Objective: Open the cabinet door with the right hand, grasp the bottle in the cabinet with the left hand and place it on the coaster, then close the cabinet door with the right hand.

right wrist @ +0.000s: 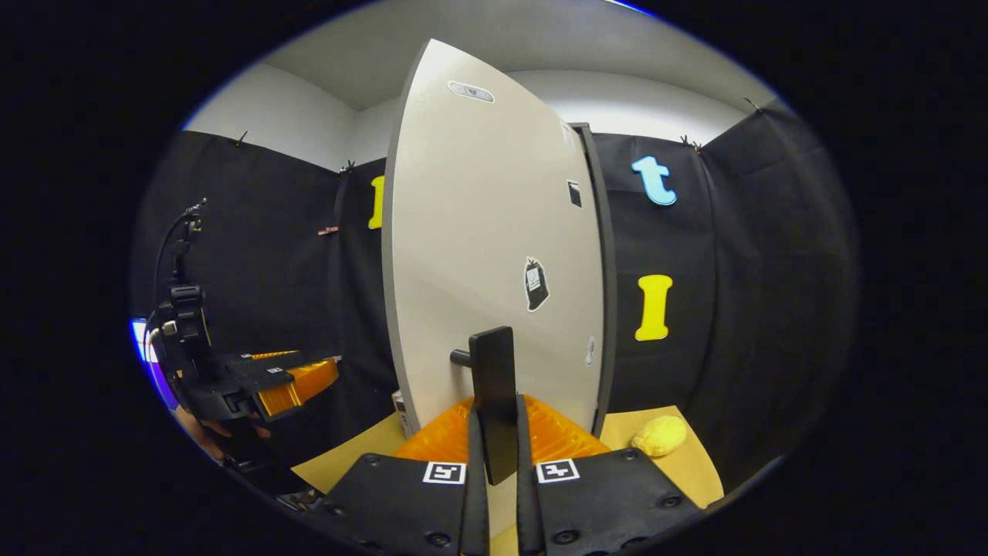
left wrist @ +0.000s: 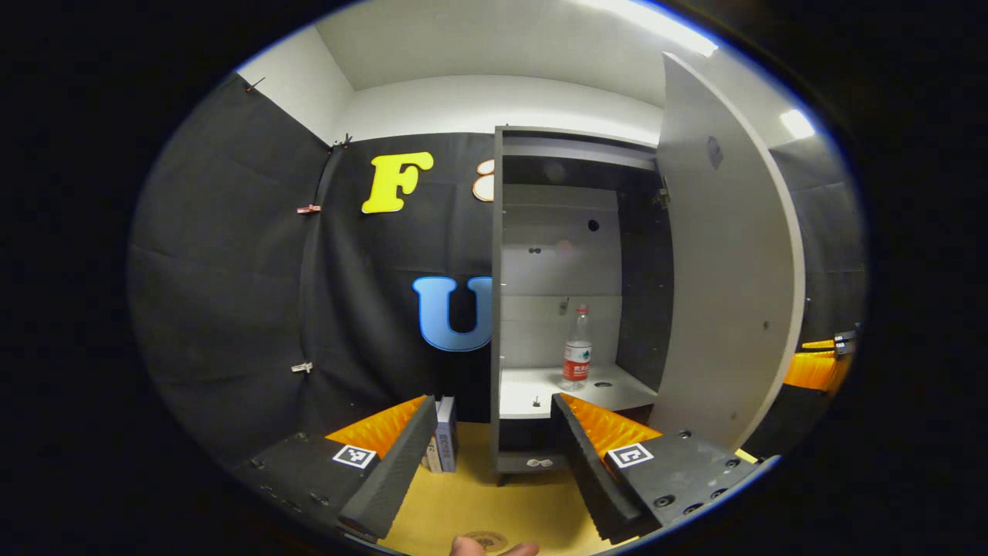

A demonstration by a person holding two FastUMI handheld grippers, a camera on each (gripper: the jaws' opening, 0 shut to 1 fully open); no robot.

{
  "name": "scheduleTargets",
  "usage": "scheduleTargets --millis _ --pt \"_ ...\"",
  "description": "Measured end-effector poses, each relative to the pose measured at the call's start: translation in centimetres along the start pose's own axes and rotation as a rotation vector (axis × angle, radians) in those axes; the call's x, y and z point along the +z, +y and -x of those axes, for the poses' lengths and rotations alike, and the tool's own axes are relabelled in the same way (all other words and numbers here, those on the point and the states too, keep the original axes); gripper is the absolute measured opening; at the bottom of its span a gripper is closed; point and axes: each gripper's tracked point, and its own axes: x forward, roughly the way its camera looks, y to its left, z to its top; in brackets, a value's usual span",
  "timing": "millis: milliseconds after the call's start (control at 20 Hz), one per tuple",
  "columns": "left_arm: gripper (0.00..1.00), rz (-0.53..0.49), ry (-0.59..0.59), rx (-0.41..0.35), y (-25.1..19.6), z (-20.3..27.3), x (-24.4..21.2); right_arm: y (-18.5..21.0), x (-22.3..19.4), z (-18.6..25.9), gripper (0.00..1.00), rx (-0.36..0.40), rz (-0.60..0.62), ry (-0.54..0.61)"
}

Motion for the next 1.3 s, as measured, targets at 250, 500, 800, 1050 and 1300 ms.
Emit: scheduleTargets --millis 250,500,800,1050,1300 --pt "0.93 0.009 0.006 -0.049 -2.5 -1.2 -0.2 -4.9 0.4 1.3 0.17 -0.157 0.020 -0.017" --pt "0.93 0.007 0.004 -0.081 -4.3 -2.6 -0.2 -10.0 1.4 3.2 0.12 -0.319 0.017 -0.061" --pt "0.93 0.001 -0.009 -0.120 -7.3 -5.3 0.4 -10.8 1.6 4.0 0.12 -0.294 -0.009 -0.061" --pt "0.93 -0.009 -0.021 -0.184 -11.2 -8.6 0.4 -12.2 2.2 6.6 0.19 -0.287 -0.034 -0.084" --pt "0.93 0.018 -0.023 -0.202 -14.4 -13.7 -0.3 -17.8 0.3 10.1 0.78 -0.473 -0.019 -0.060"
